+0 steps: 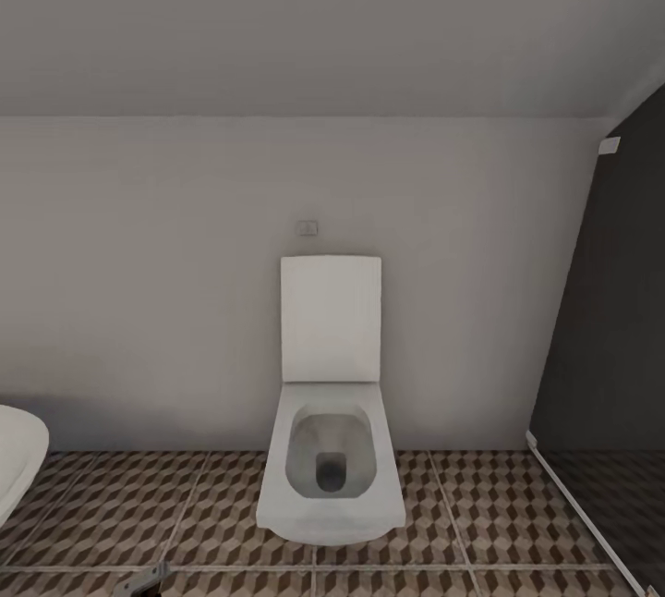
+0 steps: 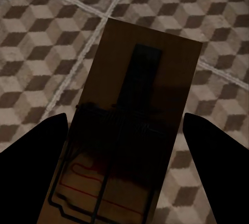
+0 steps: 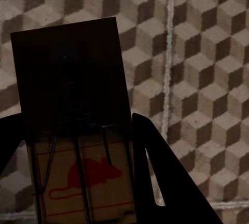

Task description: Take the four mousetraps from the cabinet in the bathroom and place them on the bathroom floor. Make sure all four end up on the same floor surface, and ensure that at least two of them are either under or directly next to the same bathroom sink.

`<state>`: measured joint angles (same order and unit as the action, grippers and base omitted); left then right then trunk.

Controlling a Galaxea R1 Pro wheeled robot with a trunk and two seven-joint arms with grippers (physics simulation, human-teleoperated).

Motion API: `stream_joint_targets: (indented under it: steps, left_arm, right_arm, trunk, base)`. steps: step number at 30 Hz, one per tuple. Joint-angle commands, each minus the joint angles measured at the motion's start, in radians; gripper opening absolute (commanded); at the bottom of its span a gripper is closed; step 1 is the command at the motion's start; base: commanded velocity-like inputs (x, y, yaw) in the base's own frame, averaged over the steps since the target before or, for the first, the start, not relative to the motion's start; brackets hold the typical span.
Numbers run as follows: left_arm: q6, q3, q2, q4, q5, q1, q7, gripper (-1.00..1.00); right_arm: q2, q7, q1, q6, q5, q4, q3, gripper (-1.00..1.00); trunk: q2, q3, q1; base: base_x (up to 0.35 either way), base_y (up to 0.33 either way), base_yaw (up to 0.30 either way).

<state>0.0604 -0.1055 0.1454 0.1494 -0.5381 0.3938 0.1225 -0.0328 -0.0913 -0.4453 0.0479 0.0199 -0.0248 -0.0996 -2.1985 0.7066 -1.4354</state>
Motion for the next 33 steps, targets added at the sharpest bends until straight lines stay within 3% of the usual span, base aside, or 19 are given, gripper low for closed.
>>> stream_joint_targets:
  steps: [1,16,19,20,22,25,27,33]
  left_arm:
    - [0.003,-0.009,0.000,0.000,-0.005,0.000,0.004,-1.00]
    - [-0.004,-0.018,-0.004,0.000,0.003,0.000,-0.001,-1.00]
    - [-0.043,-0.017,-0.003,0.056,0.024,0.004,0.004,-1.00]
    - [-0.056,-0.018,-0.002,0.070,0.032,0.004,0.005,-1.00]
    - [-0.147,-0.017,-0.001,0.148,0.077,0.007,0.008,-1.00]
    - [-0.219,-0.017,-0.005,0.230,0.121,0.016,0.009,-1.00]
    - [-0.249,-0.016,-0.008,0.290,0.148,0.021,0.010,-1.00]
    - [-0.264,-0.017,-0.019,0.321,0.163,0.022,0.011,-1.00]
  right_arm:
    - [0.001,-0.002,-0.001,0.003,-0.002,-0.001,-0.008,-1.00]
    - [-0.007,-0.006,-0.001,0.012,-0.004,0.009,-0.004,-1.00]
    - [-0.043,-0.058,0.001,0.082,-0.005,0.144,0.002,-1.00]
    - [-0.046,-0.063,0.000,0.100,-0.005,0.169,0.004,-1.00]
    - [-0.053,-0.077,-0.002,0.185,-0.005,0.295,0.010,-1.00]
    - [-0.055,-0.084,-0.006,0.219,-0.005,0.368,0.019,-1.00]
    - [-0.055,-0.088,-0.028,0.229,-0.006,0.393,0.054,-1.00]
    - [-0.054,-0.091,-0.099,0.229,-0.007,0.401,0.145,-1.00]
  trunk:
    - [0.000,0.001,0.000]
    - [0.000,0.001,0.000]
    - [0.000,0.001,0.000]
    - [0.000,0.001,0.000]
    - [0.000,0.001,0.000]
    - [0.000,0.001,0.000]
    - [0.000,0.001,0.000]
    - [0.000,0.001,0.000]
  base:
    - [0.000,0.000,0.000]
    - [0.000,0.000,0.000]
    - [0.000,0.000,0.000]
    - [0.000,0.000,0.000]
    - [0.000,0.000,0.000]
    - [0.000,0.000,0.000]
    - [0.000,0.000,0.000]
    - [0.000,0.000,0.000]
